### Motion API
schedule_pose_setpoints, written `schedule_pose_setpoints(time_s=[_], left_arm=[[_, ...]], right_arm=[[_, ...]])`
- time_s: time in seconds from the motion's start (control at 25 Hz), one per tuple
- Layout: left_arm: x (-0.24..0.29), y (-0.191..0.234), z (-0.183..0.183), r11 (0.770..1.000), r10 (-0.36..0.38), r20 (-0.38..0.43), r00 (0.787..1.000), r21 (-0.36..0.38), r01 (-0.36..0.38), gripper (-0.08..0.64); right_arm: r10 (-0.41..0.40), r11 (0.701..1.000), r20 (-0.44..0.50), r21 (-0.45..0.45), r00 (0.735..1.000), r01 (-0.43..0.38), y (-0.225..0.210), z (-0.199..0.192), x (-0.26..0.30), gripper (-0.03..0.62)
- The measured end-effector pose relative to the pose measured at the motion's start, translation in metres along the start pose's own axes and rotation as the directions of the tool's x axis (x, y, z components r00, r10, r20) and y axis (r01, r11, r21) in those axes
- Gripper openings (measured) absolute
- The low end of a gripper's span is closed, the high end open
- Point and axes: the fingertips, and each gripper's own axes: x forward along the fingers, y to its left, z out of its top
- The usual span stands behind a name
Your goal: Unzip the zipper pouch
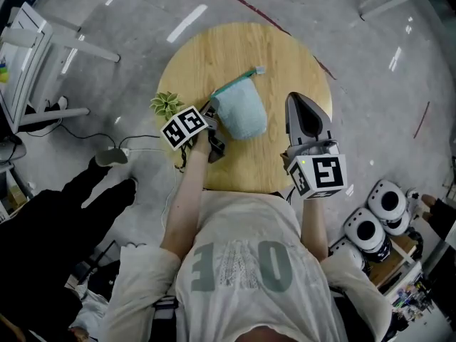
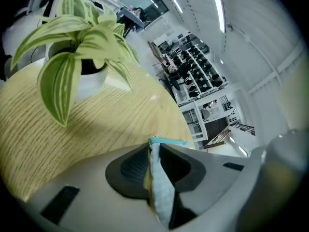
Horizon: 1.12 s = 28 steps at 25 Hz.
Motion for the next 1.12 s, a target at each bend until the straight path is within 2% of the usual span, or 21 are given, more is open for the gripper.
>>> schedule_pose_setpoints(time_s=[0.08,0.4,0.64,0.72,0.88,1.0,1.12], left_arm=[[0.002,0.003,-0.001,1.000,0.012,-0.008,1.000,0.001,-0.012,0.070],[0.000,-0.004,0.006,1.000,-0.017,-0.014,1.000,0.007,0.017,0.041],[-0.015,-0.046,0.033,0.990,-0.104,0.047,0.993,0.104,0.099,0.032],[-0.025,-0.069,0.045,0.977,-0.149,0.077,0.986,0.165,0.135,0.032],[-0.048,-0.115,0.069,0.937,-0.237,0.138,0.962,0.294,0.189,0.031],[-0.068,-0.146,0.085,0.907,-0.299,0.180,0.937,0.357,0.222,0.031],[-0.089,-0.177,0.102,0.870,-0.366,0.223,0.904,0.426,0.247,0.029]], right_arm=[[0.004,1.000,-0.002,-0.002,1.000,-0.004,0.001,-0.001,0.002,0.029],[0.004,1.000,0.006,-0.008,1.000,-0.004,0.001,0.003,0.002,0.029],[0.004,1.000,0.037,-0.018,0.999,-0.004,0.004,0.014,-0.005,0.029],[0.004,1.000,0.057,-0.023,0.998,-0.002,0.005,0.020,-0.006,0.029],[0.007,0.999,0.102,-0.038,0.995,-0.003,0.008,0.036,-0.009,0.031],[0.011,0.999,0.133,-0.049,0.991,-0.004,0.011,0.049,-0.011,0.029],[0.012,0.998,0.166,-0.056,0.986,-0.003,0.012,0.065,-0.011,0.029]])
